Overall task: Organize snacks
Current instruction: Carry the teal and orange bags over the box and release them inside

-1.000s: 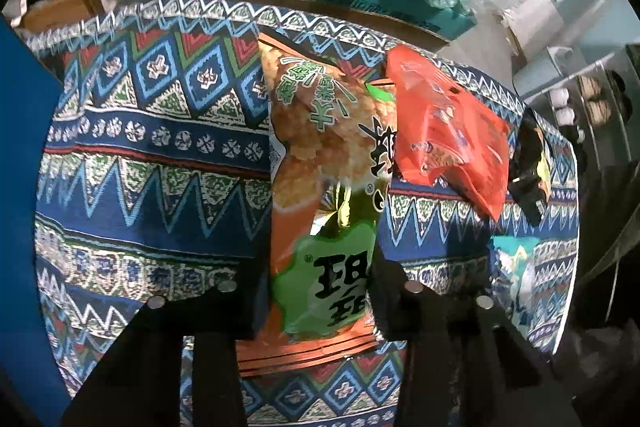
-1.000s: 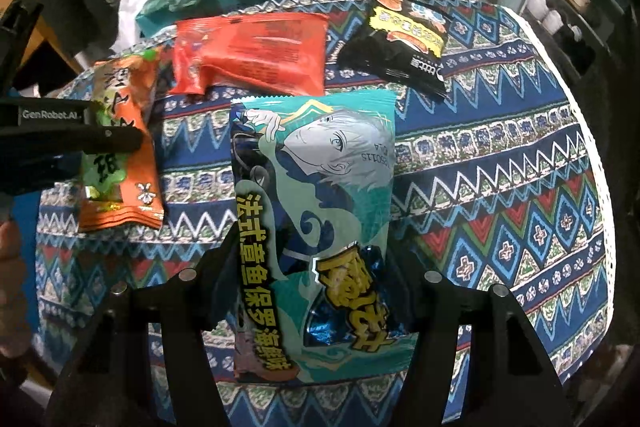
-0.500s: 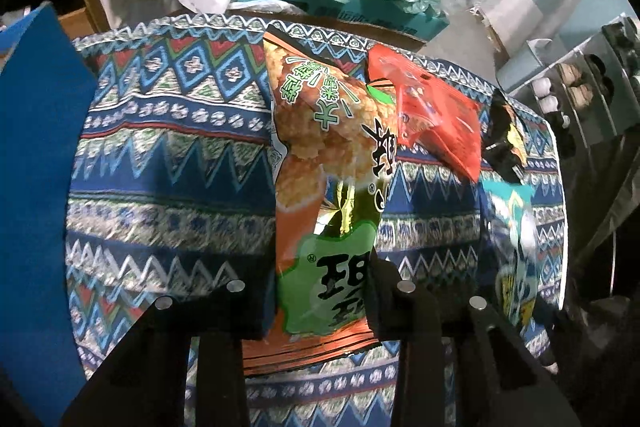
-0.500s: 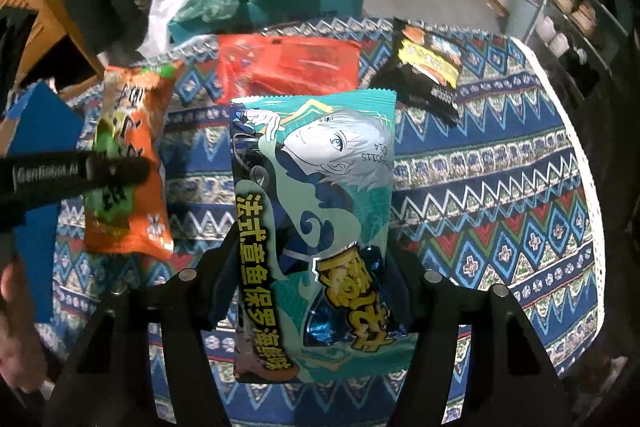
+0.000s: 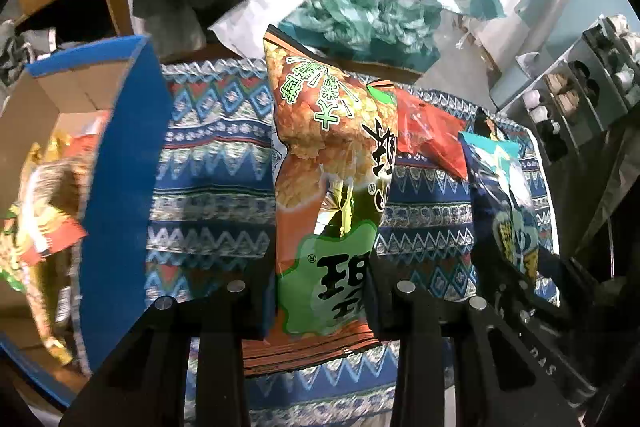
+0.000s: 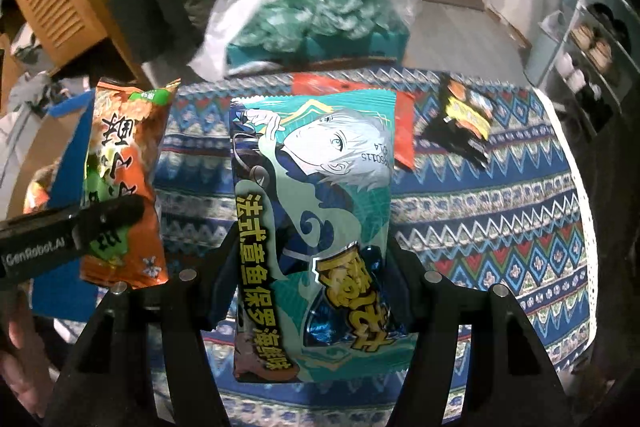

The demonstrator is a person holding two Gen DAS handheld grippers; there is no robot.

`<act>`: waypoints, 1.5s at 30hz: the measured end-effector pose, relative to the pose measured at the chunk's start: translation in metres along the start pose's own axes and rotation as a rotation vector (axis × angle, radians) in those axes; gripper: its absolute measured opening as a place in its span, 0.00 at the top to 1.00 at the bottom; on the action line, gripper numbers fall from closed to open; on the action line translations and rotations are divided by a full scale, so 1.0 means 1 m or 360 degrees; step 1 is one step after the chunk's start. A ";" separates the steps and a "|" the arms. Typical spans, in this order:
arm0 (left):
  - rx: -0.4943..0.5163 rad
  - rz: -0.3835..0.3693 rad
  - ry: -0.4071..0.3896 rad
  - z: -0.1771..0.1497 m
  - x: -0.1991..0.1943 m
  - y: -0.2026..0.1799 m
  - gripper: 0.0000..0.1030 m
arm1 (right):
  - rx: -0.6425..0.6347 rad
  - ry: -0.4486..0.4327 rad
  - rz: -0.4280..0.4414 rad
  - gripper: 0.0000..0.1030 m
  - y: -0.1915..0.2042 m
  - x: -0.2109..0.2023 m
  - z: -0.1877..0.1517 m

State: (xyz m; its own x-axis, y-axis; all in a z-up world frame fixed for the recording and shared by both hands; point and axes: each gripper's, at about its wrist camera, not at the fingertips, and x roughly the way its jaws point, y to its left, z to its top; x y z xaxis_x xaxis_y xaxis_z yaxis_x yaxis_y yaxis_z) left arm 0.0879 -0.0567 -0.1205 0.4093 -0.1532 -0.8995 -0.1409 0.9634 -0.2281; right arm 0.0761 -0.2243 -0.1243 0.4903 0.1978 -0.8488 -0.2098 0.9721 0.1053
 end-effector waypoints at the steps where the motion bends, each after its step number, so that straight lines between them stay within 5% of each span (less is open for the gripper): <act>1: -0.0004 0.0001 -0.0009 -0.001 -0.004 0.003 0.66 | -0.0009 -0.0009 0.0007 0.38 0.005 -0.003 0.001; 29: -0.0326 0.0007 -0.0239 -0.002 -0.107 0.147 0.66 | -0.0340 -0.0092 0.0302 0.38 0.169 -0.026 0.054; 45: -0.0550 0.0057 -0.0250 -0.009 -0.113 0.233 0.66 | -0.0518 -0.0009 0.0397 0.38 0.273 0.001 0.075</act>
State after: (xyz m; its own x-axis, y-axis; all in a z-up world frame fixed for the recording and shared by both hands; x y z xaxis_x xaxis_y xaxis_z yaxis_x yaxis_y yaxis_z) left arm 0.0007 0.1834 -0.0760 0.5281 -0.0590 -0.8471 -0.4424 0.8324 -0.3338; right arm 0.0831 0.0508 -0.0572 0.3950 0.4237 -0.8151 -0.5790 0.8037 0.1372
